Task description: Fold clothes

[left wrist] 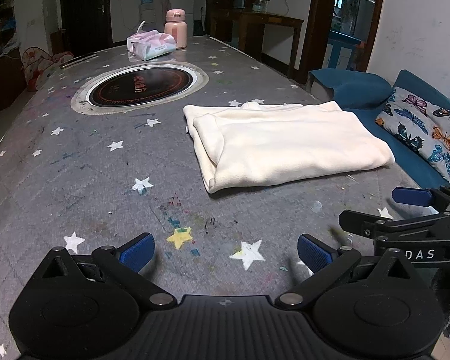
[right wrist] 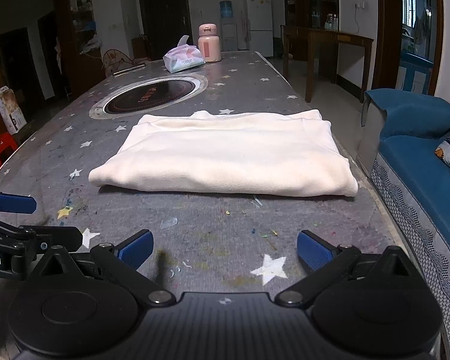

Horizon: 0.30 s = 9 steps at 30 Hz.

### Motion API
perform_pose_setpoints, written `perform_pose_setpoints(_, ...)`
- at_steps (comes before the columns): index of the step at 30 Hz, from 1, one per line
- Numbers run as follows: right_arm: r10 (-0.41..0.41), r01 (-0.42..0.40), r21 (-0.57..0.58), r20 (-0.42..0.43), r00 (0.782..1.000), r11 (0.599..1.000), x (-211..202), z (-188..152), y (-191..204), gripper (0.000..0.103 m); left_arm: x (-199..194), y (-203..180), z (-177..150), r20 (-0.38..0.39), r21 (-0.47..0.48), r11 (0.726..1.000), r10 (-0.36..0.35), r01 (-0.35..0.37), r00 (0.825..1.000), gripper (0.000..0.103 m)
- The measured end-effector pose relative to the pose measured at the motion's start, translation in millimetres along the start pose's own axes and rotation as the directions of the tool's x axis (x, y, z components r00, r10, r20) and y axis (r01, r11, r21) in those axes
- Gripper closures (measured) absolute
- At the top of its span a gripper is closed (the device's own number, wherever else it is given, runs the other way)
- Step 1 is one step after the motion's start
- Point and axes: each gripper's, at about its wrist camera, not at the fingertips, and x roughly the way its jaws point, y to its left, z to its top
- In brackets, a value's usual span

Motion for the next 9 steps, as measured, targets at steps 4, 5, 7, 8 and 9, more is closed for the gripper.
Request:
perform_pose_setpoints(4, 0.002, -0.002, 0.003, 0.000, 1.000, 1.000, 2.3, 2.4, -0.3, 0.000, 1.9, 0.8, 2.7, 0.002, -0.001, 1.000, 0.000, 0.000, 1.000, 0.000)
perform_pose_setpoints(5, 0.002, -0.002, 0.003, 0.000, 1.000, 1.000, 2.8, 2.9, -0.5, 0.000, 2.3, 0.6, 3.4, 0.003, 0.000, 1.000, -0.001, 0.001, 1.000, 0.000)
perform_pose_setpoints(7, 0.001, -0.001, 0.005, 0.000, 1.000, 1.000, 3.8, 3.9, -0.9, 0.000, 3.2, -0.3, 4.5, 0.006, 0.004, 1.000, -0.001, 0.001, 1.000, 0.000)
perform_pose_setpoints(8, 0.001, -0.001, 0.006, 0.000, 1.000, 1.000, 4.3, 4.3, -1.1, 0.000, 4.1, -0.8, 5.4, 0.004, 0.007, 1.000, -0.001, 0.001, 1.000, 0.000)
perform_pose_setpoints(9, 0.001, -0.001, 0.007, 0.000, 1.000, 1.000, 4.9, 4.8, -1.3, 0.000, 4.7, -1.4, 5.9, 0.002, 0.008, 1.000, -0.003, 0.003, 1.000, 0.000)
